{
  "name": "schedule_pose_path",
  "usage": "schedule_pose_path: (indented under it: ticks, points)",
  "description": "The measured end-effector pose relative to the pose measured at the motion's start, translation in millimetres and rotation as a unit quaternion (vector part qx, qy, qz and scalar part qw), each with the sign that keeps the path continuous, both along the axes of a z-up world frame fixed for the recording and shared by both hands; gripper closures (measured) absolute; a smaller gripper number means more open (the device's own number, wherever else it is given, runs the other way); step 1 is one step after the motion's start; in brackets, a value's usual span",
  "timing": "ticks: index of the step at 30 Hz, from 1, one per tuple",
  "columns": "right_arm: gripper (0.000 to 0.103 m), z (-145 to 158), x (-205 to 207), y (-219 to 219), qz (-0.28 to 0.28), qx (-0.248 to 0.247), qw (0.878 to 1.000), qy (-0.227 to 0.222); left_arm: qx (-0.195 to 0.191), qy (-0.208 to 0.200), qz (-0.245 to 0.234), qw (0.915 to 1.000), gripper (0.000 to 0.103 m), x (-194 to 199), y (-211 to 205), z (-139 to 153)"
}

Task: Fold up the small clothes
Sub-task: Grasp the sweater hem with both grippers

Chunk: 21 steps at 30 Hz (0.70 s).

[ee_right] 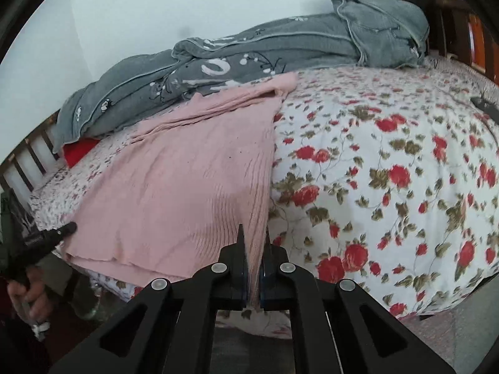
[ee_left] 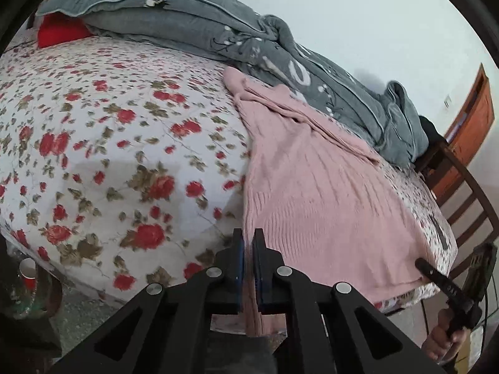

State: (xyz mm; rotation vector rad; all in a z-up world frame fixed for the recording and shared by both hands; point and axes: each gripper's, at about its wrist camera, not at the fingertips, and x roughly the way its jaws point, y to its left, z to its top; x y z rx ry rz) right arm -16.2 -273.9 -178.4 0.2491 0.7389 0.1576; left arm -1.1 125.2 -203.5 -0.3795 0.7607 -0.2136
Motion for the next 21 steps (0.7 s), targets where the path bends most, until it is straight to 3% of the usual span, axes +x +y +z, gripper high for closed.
schedule_pose_path:
  ticks: [7, 9, 11, 12, 16, 21]
  points:
    - [0.094, -5.2, 4.0, 6.1, 0.014, -0.021, 0.999, 0.02, 0.036, 0.011, -0.01, 0.9992, 0.09, -4.0, -12.1, -4.1]
    - [0.088, -3.5, 3.8, 6.1, 0.008, -0.026, 0.999, 0.019, 0.025, 0.017, -0.012, 0.9995, 0.085, -3.7, -10.9, -5.6]
    - [0.083, -2.3, 2.5, 7.8, 0.005, -0.036, 0.999, 0.016, 0.022, 0.015, -0.012, 0.9996, 0.072, -5.8, -10.6, -6.2]
    - [0.078, -1.8, 3.0, 9.2, 0.003, -0.041, 0.999, 0.013, 0.023, 0.013, -0.011, 0.9996, 0.07, -7.1, -10.8, -6.0]
    - [0.073, -1.3, 2.5, 14.8, 0.014, -0.05, 0.999, 0.01, 0.034, -0.008, -0.007, 0.9994, 0.069, -11.2, -14.1, -3.1]
    - [0.073, -3.2, -0.4, 14.8, -0.024, -0.058, 0.998, -0.018, 0.034, -0.014, -0.002, 0.9993, 0.069, -9.9, -18.4, -3.3]
